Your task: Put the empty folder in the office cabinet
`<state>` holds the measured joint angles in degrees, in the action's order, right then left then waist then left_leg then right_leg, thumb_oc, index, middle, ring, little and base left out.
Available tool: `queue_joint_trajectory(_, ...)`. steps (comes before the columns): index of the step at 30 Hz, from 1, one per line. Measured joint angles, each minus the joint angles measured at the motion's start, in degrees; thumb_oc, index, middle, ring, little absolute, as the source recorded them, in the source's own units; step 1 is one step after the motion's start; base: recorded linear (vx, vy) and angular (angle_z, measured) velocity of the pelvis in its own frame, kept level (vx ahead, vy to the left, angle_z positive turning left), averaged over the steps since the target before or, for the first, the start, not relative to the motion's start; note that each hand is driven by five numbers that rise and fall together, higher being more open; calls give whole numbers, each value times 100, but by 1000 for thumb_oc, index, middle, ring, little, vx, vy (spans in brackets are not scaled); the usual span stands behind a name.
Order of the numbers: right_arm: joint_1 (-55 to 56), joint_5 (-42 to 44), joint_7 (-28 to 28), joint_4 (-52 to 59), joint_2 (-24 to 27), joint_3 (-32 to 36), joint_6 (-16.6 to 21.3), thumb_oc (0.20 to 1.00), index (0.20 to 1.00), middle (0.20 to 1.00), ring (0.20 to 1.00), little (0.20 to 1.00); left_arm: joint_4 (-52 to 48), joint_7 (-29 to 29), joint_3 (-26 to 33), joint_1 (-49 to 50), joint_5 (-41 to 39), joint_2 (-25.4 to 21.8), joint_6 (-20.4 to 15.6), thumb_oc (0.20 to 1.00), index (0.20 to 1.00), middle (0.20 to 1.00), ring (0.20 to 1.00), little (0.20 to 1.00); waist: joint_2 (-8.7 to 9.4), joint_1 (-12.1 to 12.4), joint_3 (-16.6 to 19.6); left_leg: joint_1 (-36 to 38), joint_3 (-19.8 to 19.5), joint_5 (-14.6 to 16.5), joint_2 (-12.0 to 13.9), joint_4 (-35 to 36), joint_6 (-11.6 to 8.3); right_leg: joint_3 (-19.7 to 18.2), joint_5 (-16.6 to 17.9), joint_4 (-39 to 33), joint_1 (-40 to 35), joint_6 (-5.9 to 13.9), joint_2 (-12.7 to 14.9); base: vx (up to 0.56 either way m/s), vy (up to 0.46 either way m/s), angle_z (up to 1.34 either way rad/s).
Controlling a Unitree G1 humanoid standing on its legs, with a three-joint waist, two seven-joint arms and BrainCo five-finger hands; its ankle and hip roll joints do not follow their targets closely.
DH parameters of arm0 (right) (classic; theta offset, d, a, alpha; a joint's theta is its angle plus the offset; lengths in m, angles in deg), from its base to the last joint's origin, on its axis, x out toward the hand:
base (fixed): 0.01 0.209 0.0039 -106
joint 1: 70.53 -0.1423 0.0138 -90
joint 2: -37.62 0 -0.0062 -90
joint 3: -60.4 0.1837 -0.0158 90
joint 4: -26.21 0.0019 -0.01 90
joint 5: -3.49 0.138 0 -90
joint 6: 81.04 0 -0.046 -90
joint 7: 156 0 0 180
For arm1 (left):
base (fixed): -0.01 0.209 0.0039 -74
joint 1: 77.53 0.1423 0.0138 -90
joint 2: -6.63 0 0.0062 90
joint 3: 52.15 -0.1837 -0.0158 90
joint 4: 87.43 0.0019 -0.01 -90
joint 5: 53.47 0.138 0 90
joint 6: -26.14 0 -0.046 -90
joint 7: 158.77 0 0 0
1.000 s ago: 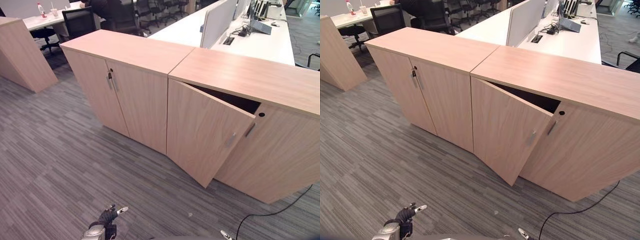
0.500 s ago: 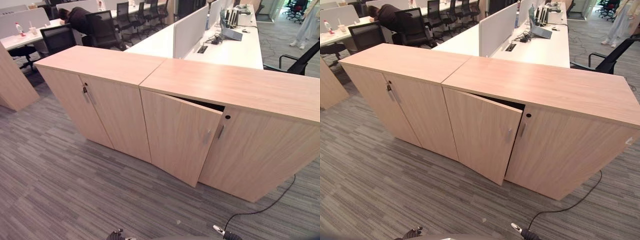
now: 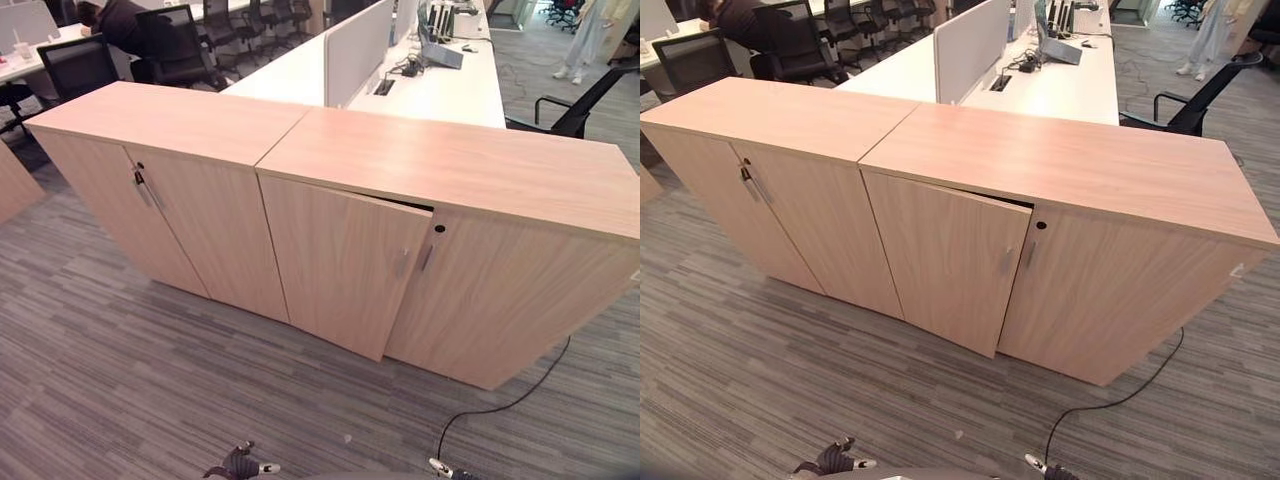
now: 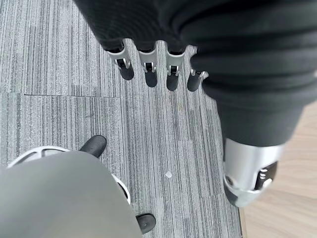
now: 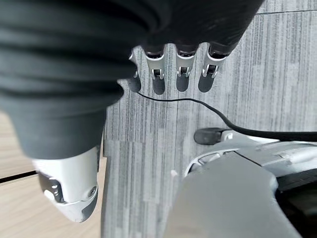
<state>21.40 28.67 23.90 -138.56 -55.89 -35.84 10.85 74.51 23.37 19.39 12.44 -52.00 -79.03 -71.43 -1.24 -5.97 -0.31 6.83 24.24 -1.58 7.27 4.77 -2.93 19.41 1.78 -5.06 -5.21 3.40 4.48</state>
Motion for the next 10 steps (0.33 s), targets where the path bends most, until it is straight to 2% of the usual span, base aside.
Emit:
queue_joint_trajectory(4, -2, -184, -4, 0, 12, -3, -2, 1000, 1000, 1000, 1000, 1000, 3, -61, -11, 18, -1, 20, 11, 1000, 1000, 1000, 1000, 1000, -95, -8, -34, 6, 4, 0, 2, 1, 0, -7, 0, -19, -1, 0, -3, 34, -19, -1)
queue_joint_trajectory(10, -26, -225, -6, 2, 58, -15, -3, 1000, 1000, 1000, 1000, 1000, -1, -82, -232, 1, 5, 11, 11, 1000, 1000, 1000, 1000, 1000, -133, -65, -12, 42, 55, 2, 2, 20, 1, -55, 0, -19, -3, -1, -10, 34, -12, -5)
